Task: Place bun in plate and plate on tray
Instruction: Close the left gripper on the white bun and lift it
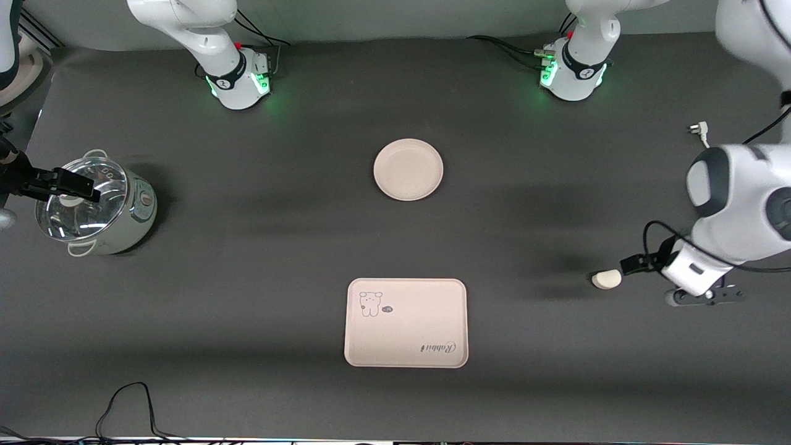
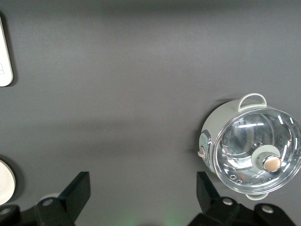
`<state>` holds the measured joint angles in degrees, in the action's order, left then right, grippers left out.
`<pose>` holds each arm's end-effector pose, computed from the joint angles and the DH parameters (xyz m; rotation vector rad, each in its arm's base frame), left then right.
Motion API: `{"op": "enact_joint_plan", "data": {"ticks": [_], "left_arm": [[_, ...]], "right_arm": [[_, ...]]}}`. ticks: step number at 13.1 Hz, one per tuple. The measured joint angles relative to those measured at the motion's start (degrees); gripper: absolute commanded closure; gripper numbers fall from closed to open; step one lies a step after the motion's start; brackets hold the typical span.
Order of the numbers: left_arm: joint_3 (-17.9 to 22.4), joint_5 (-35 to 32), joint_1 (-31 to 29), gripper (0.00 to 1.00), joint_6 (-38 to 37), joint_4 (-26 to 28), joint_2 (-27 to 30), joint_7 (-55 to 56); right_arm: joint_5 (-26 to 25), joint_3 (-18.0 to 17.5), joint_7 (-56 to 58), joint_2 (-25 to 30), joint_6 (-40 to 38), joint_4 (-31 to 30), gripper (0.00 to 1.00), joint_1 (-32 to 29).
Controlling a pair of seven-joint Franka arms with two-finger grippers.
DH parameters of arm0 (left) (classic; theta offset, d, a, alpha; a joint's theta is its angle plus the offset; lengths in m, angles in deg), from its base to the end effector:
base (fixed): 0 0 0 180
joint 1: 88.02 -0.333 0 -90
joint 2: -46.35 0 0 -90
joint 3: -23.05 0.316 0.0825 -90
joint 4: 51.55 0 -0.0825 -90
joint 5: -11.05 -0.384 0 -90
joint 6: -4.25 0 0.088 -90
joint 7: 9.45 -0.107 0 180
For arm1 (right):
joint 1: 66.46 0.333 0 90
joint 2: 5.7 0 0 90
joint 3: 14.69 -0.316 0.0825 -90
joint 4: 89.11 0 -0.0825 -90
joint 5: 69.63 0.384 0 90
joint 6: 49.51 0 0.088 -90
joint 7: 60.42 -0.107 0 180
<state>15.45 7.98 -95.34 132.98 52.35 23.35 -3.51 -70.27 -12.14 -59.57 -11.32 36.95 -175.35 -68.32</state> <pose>0.6474 0.0047 0.3249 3.1277 0.1210 0.0555 0.5753 -0.0444 0.5947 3.1254 -0.0974 -0.1483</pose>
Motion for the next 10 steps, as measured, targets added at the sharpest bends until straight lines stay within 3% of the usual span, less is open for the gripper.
{"op": "enact_joint_plan", "data": {"ticks": [4,10], "left_arm": [[0.0,-1.6,-0.7,0.00,10.2,4.0,-6.1,0.0],[0.0,-2.0,-0.8,0.00,11.8,4.5,-10.8,0.2]], "right_arm": [[0.0,0.0,0.0,-0.1,0.0,0.0,0.00,0.0],[0.0,0.0,0.0,-0.3,0.0,0.0,0.00,0.0]]}}
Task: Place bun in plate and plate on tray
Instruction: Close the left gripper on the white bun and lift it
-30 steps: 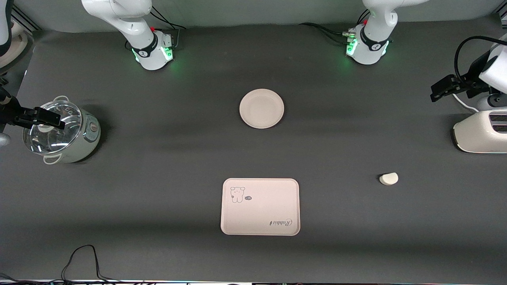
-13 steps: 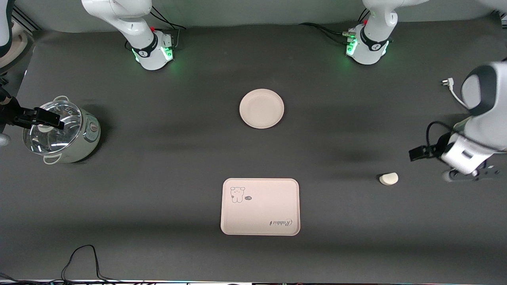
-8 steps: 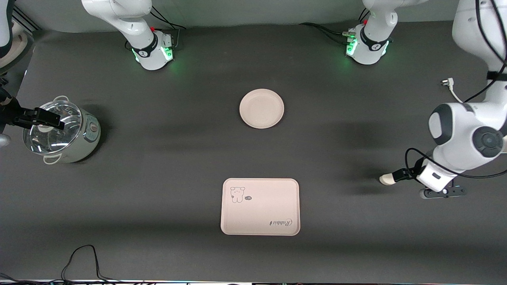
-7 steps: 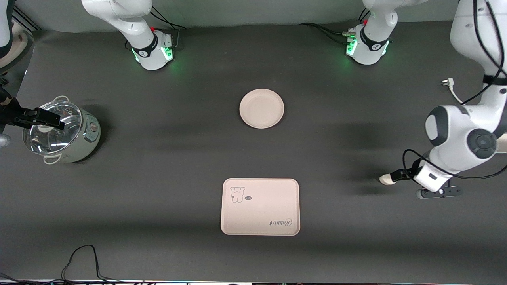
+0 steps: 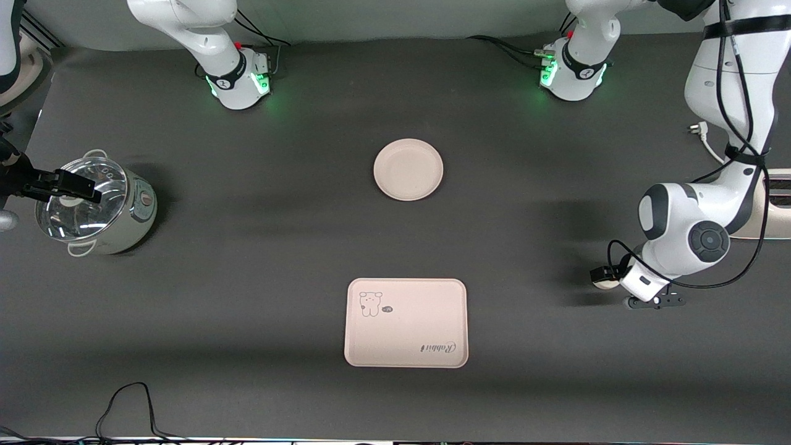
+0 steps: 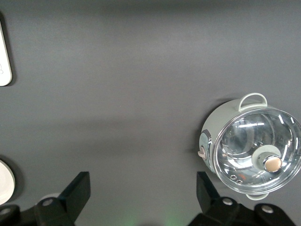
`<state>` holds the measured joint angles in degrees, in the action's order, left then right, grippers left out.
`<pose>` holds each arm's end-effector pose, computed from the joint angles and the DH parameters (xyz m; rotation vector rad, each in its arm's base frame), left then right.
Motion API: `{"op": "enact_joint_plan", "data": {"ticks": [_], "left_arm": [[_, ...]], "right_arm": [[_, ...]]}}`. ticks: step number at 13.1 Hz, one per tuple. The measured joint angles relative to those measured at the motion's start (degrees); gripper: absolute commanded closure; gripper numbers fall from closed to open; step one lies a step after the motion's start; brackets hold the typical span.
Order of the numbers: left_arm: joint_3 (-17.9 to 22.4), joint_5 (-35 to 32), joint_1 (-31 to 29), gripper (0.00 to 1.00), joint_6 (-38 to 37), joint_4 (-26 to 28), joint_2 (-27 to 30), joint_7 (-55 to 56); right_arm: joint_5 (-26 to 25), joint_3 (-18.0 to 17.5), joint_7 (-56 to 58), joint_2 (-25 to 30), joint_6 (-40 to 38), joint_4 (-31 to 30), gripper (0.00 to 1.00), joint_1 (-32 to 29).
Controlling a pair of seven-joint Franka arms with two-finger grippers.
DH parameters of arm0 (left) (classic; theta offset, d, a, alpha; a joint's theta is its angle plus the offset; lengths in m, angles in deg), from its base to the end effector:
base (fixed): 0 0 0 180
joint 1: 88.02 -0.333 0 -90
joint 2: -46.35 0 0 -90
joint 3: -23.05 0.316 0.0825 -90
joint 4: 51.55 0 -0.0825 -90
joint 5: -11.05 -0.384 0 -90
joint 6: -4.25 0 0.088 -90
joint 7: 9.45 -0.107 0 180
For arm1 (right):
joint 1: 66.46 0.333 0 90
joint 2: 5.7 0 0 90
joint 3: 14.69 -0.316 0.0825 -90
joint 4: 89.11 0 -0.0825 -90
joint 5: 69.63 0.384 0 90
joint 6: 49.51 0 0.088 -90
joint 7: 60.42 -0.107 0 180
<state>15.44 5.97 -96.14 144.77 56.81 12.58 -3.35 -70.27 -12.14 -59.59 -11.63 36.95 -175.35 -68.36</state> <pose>0.6307 0.0091 0.1909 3.1223 0.1056 -0.0345 0.5767 -0.0448 0.5915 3.1249 -0.0989 -0.1567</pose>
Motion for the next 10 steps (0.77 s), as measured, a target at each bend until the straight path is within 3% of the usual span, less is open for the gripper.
{"op": "enact_joint_plan", "data": {"ticks": [2,5,7,10], "left_arm": [[0.0,0.0,0.0,0.05,2.0,1.0,-0.1,0.1],[0.0,0.0,0.0,0.44,3.3,2.0,-0.1,1.0],[-0.3,0.0,0.0,0.63,3.3,2.0,-0.1,1.7],[-0.6,0.0,0.1,0.70,3.3,1.9,0.1,1.9]], "right_arm": [[0.0,0.0,0.0,-0.1,0.0,0.0,0.00,0.0],[0.0,0.0,0.0,-0.1,0.0,0.0,0.00,0.0],[0.0,0.0,0.0,-0.1,0.0,0.0,0.00,0.0],[0.0,0.0,0.0,-0.1,0.0,0.0,0.00,0.0]]}}
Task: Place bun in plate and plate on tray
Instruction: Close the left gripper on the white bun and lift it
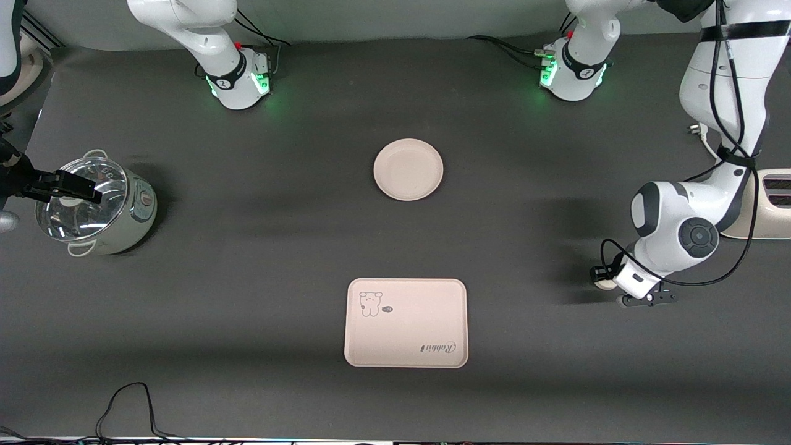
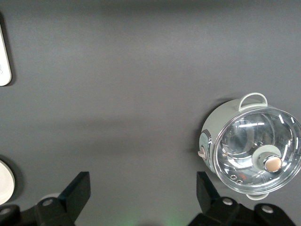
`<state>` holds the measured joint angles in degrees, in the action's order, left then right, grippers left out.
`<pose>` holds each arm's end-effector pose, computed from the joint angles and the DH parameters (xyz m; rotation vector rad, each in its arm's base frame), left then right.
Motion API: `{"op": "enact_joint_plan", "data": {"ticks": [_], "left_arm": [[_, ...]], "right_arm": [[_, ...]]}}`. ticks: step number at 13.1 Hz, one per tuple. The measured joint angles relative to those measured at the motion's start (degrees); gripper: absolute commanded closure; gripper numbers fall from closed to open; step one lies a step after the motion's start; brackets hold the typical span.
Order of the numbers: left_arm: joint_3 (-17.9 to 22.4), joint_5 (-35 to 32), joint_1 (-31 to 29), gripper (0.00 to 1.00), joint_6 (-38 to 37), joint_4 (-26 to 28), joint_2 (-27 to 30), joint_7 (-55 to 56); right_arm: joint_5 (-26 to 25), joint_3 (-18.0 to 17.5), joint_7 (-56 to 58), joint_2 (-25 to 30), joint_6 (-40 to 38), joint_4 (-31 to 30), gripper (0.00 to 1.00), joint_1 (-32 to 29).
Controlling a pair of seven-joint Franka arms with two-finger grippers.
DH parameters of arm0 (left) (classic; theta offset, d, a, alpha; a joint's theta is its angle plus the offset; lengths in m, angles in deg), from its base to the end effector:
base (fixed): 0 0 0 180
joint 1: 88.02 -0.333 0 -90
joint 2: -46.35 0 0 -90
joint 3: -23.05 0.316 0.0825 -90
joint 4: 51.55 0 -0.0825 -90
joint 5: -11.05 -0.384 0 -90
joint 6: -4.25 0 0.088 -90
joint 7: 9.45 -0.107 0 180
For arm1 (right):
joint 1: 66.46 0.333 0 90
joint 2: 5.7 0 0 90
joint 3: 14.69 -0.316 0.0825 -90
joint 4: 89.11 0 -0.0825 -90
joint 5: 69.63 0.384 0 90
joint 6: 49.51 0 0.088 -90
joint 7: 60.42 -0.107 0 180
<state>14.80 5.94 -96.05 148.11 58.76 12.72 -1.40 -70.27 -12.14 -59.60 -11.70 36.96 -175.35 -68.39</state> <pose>0.6251 0.0000 0.1849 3.1114 0.1382 0.0072 0.5770 -0.0451 0.5908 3.1248 -0.1000 -0.1584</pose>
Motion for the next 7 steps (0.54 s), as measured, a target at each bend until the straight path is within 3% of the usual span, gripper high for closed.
{"op": "enact_joint_plan", "data": {"ticks": [4,7], "left_arm": [[0.1,0.0,0.0,0.70,-0.3,-0.5,0.5,0.0],[0.0,0.0,0.0,0.70,-6.0,-3.2,2.4,1.5]], "right_arm": [[0.0,0.0,0.0,0.0,0.0,0.0,0.00,0.0],[0.0,0.0,0.0,0.0,0.0,0.0,0.00,0.0]]}}
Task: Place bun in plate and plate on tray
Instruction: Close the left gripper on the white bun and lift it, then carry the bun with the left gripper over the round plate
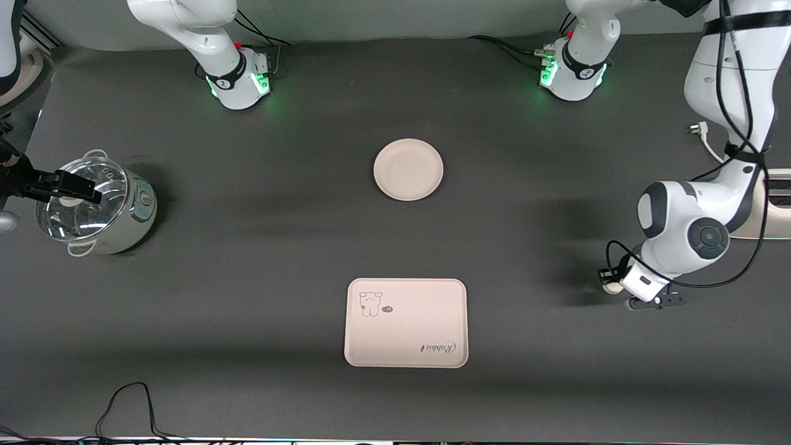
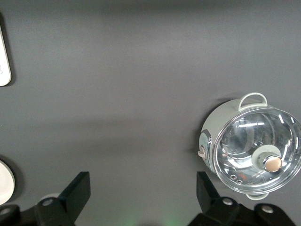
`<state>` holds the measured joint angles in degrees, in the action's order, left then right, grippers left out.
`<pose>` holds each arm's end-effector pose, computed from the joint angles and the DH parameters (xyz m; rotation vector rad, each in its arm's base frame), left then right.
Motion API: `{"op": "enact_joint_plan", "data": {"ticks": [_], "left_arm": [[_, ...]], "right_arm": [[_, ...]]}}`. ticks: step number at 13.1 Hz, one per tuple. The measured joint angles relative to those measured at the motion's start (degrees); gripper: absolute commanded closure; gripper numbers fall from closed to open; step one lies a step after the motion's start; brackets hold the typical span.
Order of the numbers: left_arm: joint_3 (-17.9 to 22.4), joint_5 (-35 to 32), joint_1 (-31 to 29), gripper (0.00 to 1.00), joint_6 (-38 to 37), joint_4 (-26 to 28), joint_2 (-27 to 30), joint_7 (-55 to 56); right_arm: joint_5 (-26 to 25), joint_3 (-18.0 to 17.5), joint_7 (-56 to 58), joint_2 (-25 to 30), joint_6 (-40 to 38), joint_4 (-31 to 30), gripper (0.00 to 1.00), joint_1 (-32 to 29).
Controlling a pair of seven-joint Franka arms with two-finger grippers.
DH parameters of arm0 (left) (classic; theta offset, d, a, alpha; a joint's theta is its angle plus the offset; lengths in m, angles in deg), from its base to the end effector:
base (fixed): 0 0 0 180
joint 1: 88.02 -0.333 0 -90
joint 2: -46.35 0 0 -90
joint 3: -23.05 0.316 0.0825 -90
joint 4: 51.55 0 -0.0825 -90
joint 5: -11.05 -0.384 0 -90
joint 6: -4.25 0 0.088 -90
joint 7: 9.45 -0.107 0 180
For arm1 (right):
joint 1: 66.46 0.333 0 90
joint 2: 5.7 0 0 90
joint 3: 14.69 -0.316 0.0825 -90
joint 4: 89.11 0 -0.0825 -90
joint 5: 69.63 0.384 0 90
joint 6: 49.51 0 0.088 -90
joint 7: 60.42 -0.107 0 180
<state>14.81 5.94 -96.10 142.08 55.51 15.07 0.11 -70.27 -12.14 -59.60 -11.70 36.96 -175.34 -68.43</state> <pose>0.6391 0.0039 0.2236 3.1216 0.1850 -0.0046 0.5770 -0.0455 0.5909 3.1248 -0.1011 -0.1581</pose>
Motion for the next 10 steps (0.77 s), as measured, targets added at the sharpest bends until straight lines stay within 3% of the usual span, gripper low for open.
{"op": "enact_joint_plan", "data": {"ticks": [3,7,10], "left_arm": [[-1.6,0.0,1.2,0.70,-6.4,-1.9,5.2,8.0],[-3.7,2.1,9.9,0.68,-26.1,-4.0,15.7,21.6],[-9.8,7.0,13.5,0.68,-33.4,-5.8,22.3,32.6]], "right_arm": [[0.0,0.0,0.0,0.0,0.0,0.0,0.00,0.0],[0.0,0.0,0.0,0.0,0.0,0.0,0.00,-0.1],[0.0,0.0,0.0,0.0,0.0,0.0,0.00,-0.1]]}}
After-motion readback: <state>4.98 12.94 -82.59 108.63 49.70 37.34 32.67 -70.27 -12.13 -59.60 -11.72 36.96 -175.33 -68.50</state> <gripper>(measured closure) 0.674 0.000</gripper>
